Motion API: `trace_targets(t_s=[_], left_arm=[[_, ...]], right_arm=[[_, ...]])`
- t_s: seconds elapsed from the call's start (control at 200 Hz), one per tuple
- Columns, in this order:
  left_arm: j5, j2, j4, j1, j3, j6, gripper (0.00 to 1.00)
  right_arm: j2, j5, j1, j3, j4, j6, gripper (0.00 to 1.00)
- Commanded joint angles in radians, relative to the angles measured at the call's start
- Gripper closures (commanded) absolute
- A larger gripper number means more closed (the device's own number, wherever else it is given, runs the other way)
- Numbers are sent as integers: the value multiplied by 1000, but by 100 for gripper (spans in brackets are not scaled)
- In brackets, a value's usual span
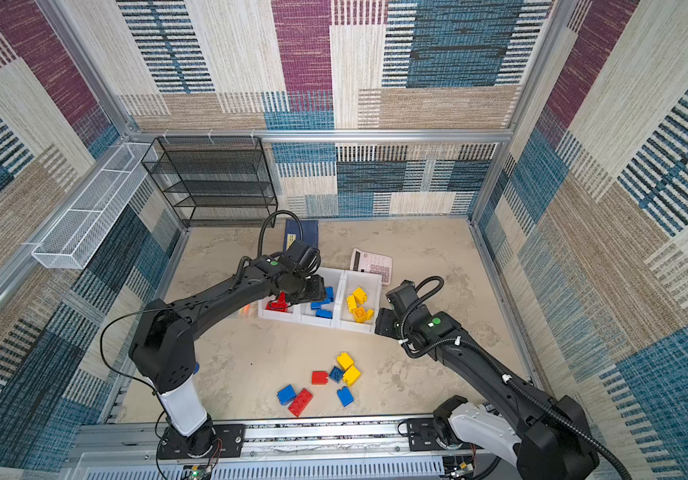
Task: Sort the legos into containers by color
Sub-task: 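Carry the blue brick with the left gripper into the middle compartment and release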
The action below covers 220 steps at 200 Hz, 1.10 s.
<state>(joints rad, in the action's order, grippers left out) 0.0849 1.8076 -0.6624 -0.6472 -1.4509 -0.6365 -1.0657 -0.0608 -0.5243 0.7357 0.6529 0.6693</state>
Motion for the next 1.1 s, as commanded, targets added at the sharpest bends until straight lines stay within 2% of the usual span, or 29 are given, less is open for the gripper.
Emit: trace_targets(t_s=[0.0, 0.361, 0.621, 0.816, 1.097], left_arm=[[-5, -9, -1, 6, 1, 23, 40], [45, -45, 21, 26, 18, 2, 39], [0, -76, 25, 31, 43, 13, 39], [54, -90, 59, 38, 60, 1, 39], [24, -133, 36, 40, 81, 0, 39]], right_arm=[[4, 0, 0, 5, -3, 6, 28], [18, -4, 0, 6, 10, 6, 28], [30, -6, 0, -1, 12, 8, 28], [29, 2, 0, 1, 11, 12, 28], [48, 9, 0, 5, 25, 6, 28]])
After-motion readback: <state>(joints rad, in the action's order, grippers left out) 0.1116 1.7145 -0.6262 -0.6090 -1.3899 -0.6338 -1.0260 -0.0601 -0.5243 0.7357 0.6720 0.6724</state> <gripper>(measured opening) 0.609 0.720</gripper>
